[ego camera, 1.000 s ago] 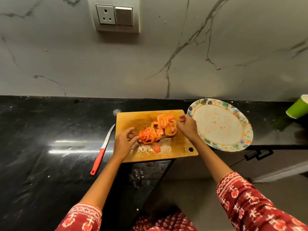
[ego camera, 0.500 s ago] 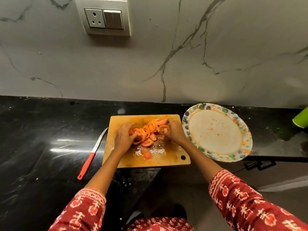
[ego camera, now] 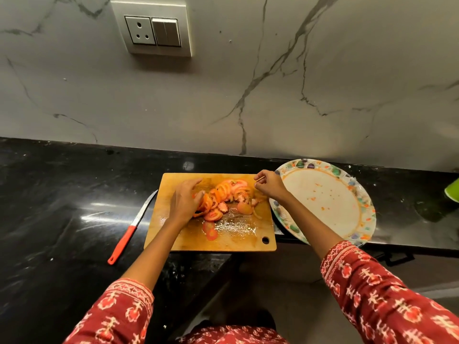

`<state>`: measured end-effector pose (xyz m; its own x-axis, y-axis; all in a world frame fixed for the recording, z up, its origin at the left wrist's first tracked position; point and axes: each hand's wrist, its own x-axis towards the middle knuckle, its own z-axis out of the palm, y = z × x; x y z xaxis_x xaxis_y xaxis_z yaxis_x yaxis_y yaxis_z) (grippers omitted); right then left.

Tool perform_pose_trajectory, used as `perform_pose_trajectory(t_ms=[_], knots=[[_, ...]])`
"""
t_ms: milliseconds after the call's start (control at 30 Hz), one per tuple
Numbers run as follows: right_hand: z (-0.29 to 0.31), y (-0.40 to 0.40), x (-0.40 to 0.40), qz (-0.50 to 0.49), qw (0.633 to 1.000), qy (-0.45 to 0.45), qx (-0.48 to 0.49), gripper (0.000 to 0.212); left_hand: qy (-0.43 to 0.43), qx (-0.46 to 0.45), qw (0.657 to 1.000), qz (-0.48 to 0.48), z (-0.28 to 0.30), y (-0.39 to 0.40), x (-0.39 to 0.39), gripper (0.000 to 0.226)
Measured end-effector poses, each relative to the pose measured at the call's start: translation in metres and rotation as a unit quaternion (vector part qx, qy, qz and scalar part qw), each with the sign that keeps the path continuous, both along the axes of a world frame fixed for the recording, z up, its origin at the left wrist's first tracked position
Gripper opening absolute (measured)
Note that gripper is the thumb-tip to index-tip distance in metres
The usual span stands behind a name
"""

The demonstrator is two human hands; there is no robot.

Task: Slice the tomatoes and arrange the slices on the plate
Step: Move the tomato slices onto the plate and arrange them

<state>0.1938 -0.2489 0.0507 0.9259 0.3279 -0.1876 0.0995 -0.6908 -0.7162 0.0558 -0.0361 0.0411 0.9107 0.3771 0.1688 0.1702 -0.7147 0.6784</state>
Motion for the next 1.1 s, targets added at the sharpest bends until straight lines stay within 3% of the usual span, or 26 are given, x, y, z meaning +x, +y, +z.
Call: perform_pose_trajectory(t_ms=[133,233,433,667,867,1100], knots=[[-0.004,0.014,0.004,0.044,0.995,0.001,-0.092,0.023,0.011,0.007,1.0,-0.013,0.001,-0.011,0.006,0.041],[0.001,0.02,0.003,0.087,0.99,0.015,-0.11,0.024,0.022,0.014,0.999,-0.027,0.003,-0.02,0.009,0.042],[0.028,-0.004,0.013,0.119,0.993,0.023,-0.003,0.013,0.023,0.022,0.999,-0.024,0.0,-0.028,0.016,0.042],[0.062,-0.048,0.021,0.1,0.963,0.153,0.2,0.003,-0.017,-0.036,0.997,-0.058,0.017,-0.061,0.054,0.038],[0.053,-0.056,0.019,0.098,0.964,0.153,0.195,0.009,-0.024,-0.125,0.989,-0.075,0.029,-0.092,0.08,0.033],[0.024,-0.034,0.013,0.153,0.954,0.202,0.158,0.005,0.025,-0.102,0.994,-0.039,0.016,-0.067,0.062,0.032]])
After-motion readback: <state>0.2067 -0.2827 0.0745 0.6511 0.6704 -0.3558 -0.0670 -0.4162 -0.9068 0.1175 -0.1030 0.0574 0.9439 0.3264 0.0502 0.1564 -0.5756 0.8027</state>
